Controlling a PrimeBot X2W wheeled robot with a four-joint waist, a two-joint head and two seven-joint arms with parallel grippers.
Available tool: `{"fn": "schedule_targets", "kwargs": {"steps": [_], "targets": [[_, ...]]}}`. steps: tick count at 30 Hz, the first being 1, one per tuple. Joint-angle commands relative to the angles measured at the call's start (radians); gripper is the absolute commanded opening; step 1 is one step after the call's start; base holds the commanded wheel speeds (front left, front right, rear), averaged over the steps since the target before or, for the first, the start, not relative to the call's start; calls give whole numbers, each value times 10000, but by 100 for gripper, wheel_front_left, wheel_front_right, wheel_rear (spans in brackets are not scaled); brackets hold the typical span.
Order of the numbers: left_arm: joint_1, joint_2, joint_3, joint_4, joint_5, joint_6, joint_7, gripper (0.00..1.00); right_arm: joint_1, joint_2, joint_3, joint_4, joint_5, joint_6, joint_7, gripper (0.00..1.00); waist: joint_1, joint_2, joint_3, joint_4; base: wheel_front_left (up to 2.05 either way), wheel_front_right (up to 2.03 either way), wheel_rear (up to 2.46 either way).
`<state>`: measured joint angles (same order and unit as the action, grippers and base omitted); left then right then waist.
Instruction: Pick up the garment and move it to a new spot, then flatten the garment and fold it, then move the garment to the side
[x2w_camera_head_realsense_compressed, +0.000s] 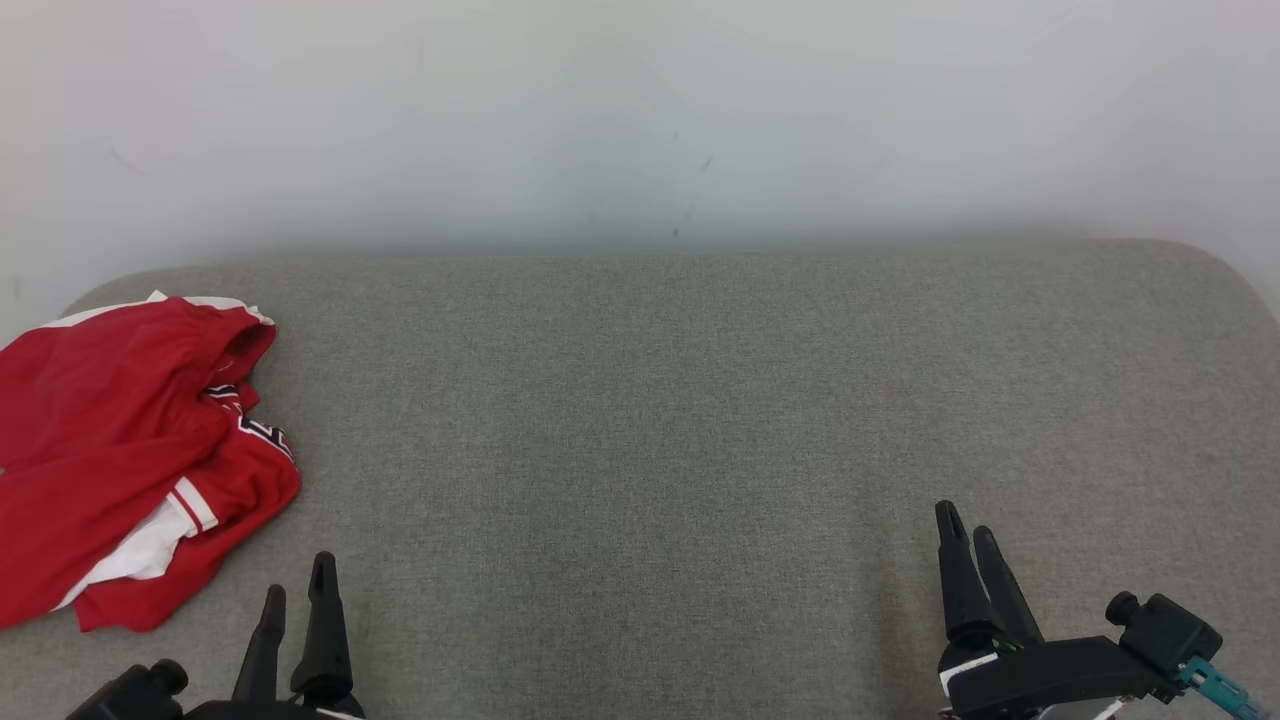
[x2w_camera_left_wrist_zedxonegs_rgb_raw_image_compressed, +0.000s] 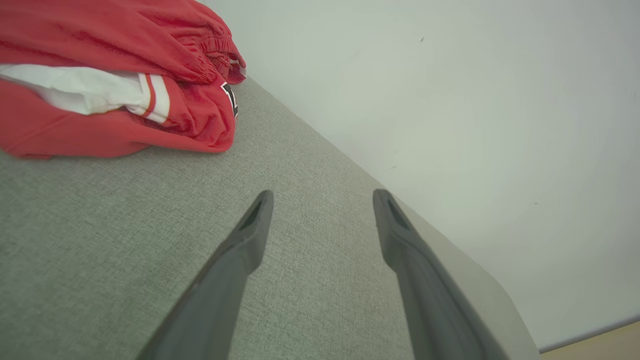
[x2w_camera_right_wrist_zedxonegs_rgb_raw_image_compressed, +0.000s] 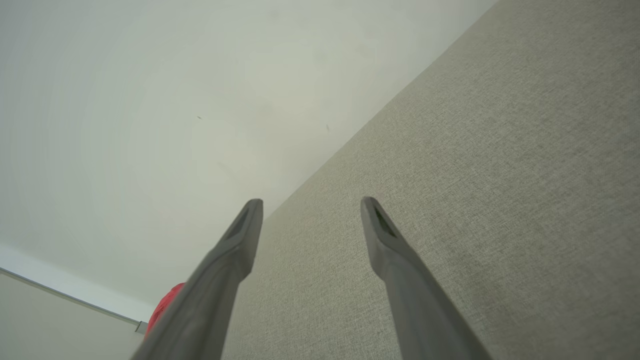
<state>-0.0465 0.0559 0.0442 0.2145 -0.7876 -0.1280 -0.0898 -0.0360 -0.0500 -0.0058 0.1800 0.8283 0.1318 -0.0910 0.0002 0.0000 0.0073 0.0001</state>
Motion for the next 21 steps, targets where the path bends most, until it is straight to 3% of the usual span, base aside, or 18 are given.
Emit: {"fn": "schedule_targets", "kwargs": {"steps": [1, 21], "targets": [[-35, 83, -29, -111, 301, -25, -100, 100, -34, -8, 45, -156, -278, -9, -98, 100, -2, 0, 1, 2, 0, 0, 0], [64, 199, -267, -155, 2740, -26, -670, 100, 97, -7, 200, -254, -2627, -12, -658, 100, -2, 0, -13, 12, 0, 0, 0]]}}
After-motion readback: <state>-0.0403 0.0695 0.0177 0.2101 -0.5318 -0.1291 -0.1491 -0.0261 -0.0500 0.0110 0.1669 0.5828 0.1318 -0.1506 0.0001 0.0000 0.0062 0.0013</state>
